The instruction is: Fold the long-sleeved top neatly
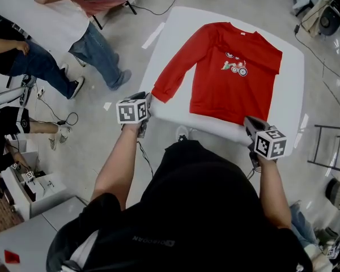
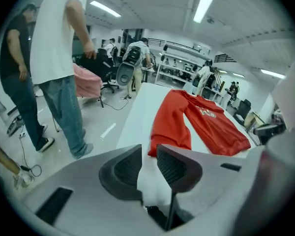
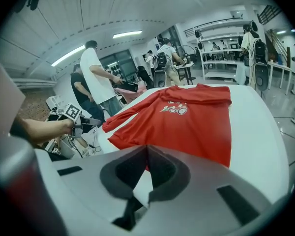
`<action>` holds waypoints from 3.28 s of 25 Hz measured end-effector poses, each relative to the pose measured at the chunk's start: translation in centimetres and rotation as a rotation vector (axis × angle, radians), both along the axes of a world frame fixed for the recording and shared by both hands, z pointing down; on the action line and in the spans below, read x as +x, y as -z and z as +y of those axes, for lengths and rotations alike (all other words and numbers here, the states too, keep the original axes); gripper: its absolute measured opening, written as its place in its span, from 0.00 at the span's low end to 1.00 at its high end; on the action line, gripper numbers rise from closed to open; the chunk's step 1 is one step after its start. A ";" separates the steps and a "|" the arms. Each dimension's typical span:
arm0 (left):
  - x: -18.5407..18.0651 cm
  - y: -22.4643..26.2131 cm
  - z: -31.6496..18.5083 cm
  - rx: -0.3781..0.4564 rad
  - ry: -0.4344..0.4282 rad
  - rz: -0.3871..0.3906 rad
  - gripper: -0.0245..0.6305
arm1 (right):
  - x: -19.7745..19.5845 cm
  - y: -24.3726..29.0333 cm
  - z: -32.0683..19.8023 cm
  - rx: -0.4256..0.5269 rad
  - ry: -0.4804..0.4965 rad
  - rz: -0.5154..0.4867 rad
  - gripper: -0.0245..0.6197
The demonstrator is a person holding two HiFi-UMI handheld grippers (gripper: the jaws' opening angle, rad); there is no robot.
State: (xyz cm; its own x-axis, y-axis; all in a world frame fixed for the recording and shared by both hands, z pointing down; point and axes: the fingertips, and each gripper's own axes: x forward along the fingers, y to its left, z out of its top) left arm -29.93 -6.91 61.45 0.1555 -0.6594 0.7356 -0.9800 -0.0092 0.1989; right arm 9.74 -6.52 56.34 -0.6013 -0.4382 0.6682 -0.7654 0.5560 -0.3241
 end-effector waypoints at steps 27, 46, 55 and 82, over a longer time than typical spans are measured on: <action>-3.9 0.4 -3.4 0.027 0.064 -0.001 0.07 | -2.9 0.3 -1.7 -0.001 0.005 0.015 0.05; -17.1 16.8 -22.7 0.209 -0.122 -0.209 0.07 | -5.4 2.4 -5.4 0.052 -0.080 0.033 0.05; -16.0 20.0 -26.9 0.209 -0.258 -0.202 0.07 | -5.0 3.4 -5.0 0.066 -0.170 0.037 0.05; 11.9 34.5 -24.6 0.303 -0.481 -0.147 0.07 | 2.0 5.8 -8.3 0.111 0.004 -0.055 0.05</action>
State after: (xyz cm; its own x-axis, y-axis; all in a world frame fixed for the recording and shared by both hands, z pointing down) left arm -18.08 -31.51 26.92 0.4001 -0.7242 0.5617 -0.8685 -0.4953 -0.0199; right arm 11.77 -14.86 50.50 -0.6374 -0.5056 0.5814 -0.7461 0.5935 -0.3017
